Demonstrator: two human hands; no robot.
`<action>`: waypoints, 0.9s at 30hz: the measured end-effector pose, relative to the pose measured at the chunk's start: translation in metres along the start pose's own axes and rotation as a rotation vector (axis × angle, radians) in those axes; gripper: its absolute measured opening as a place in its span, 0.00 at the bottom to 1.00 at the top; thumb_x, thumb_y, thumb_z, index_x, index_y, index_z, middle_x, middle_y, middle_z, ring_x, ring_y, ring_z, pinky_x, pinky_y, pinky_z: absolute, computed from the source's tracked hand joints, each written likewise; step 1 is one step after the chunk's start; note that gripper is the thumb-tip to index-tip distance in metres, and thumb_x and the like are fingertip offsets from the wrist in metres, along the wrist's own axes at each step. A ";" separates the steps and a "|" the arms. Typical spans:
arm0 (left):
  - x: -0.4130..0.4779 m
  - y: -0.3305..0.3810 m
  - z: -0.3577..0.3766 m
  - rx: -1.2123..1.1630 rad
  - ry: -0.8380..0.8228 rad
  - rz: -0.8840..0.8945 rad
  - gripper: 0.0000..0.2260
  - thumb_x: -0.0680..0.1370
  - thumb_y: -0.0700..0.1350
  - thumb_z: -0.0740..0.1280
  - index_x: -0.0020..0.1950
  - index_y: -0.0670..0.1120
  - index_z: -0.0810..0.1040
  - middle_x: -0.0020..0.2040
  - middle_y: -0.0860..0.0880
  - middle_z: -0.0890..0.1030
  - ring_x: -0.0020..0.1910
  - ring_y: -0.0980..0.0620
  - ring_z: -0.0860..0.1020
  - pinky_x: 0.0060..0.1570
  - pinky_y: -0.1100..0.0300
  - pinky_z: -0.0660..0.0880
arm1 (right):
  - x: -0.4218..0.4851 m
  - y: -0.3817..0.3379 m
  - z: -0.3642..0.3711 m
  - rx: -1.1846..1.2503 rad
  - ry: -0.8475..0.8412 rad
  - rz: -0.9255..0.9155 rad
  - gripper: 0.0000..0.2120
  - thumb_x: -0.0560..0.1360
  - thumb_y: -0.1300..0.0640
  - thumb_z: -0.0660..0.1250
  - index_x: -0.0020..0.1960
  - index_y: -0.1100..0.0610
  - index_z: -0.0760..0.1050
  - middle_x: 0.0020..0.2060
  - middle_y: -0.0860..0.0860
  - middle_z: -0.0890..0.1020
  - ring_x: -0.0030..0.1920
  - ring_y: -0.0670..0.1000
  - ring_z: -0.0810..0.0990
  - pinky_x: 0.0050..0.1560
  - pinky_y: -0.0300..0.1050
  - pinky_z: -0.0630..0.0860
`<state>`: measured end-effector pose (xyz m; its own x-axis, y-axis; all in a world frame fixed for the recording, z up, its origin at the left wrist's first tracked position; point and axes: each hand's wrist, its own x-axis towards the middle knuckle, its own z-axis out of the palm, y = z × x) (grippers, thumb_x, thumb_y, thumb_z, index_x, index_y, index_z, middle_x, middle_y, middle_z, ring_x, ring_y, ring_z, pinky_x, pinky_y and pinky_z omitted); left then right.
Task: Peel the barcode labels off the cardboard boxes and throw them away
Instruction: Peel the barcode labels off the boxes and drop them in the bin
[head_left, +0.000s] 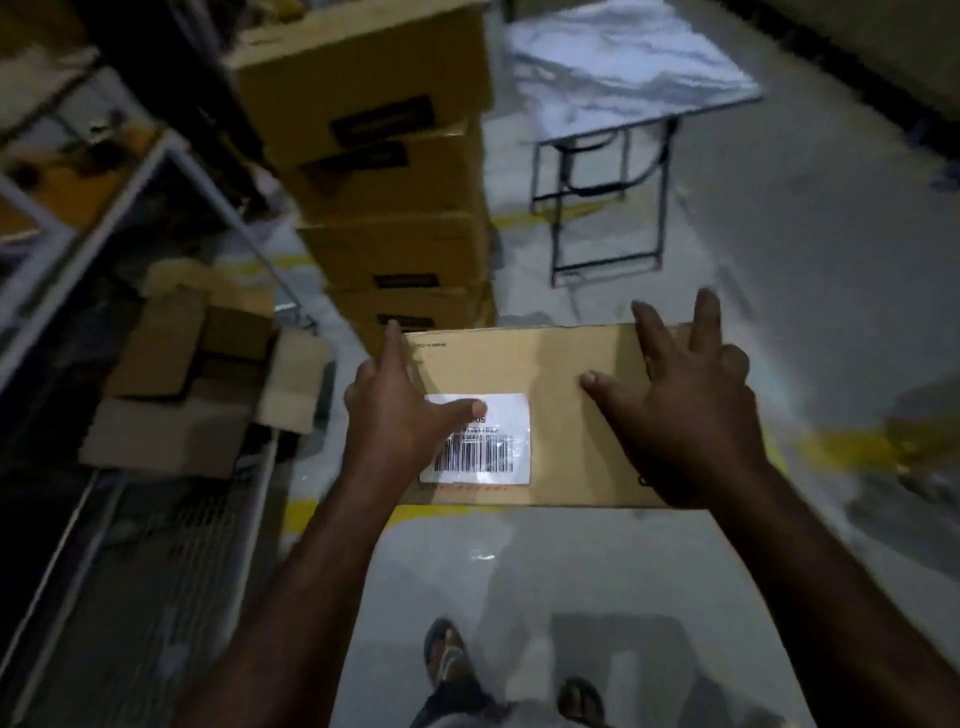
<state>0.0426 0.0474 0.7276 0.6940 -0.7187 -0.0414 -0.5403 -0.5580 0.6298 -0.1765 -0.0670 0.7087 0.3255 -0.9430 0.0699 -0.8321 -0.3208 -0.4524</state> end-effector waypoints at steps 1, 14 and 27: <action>0.000 -0.012 -0.016 0.000 0.045 -0.019 0.54 0.61 0.56 0.82 0.79 0.52 0.56 0.70 0.42 0.70 0.71 0.40 0.68 0.67 0.45 0.69 | 0.004 -0.021 0.005 -0.028 -0.024 -0.063 0.40 0.69 0.25 0.57 0.76 0.36 0.49 0.79 0.49 0.41 0.72 0.65 0.59 0.64 0.62 0.70; -0.039 -0.166 -0.217 0.104 0.533 -0.396 0.51 0.65 0.64 0.75 0.79 0.59 0.49 0.77 0.46 0.59 0.74 0.41 0.57 0.68 0.44 0.65 | -0.003 -0.318 0.090 -0.058 -0.185 -0.692 0.41 0.68 0.22 0.52 0.77 0.39 0.51 0.79 0.44 0.46 0.76 0.62 0.45 0.63 0.69 0.66; -0.068 -0.302 -0.405 0.284 0.885 -0.600 0.30 0.73 0.64 0.68 0.73 0.58 0.68 0.73 0.47 0.66 0.69 0.40 0.63 0.67 0.44 0.66 | -0.074 -0.583 0.154 0.124 -0.226 -1.074 0.39 0.71 0.25 0.53 0.77 0.41 0.54 0.79 0.44 0.53 0.77 0.63 0.47 0.66 0.68 0.65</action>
<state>0.3515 0.4326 0.8540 0.9137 0.1873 0.3606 -0.0134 -0.8732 0.4872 0.3538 0.2039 0.8304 0.9370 -0.1369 0.3215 -0.0206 -0.9401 -0.3402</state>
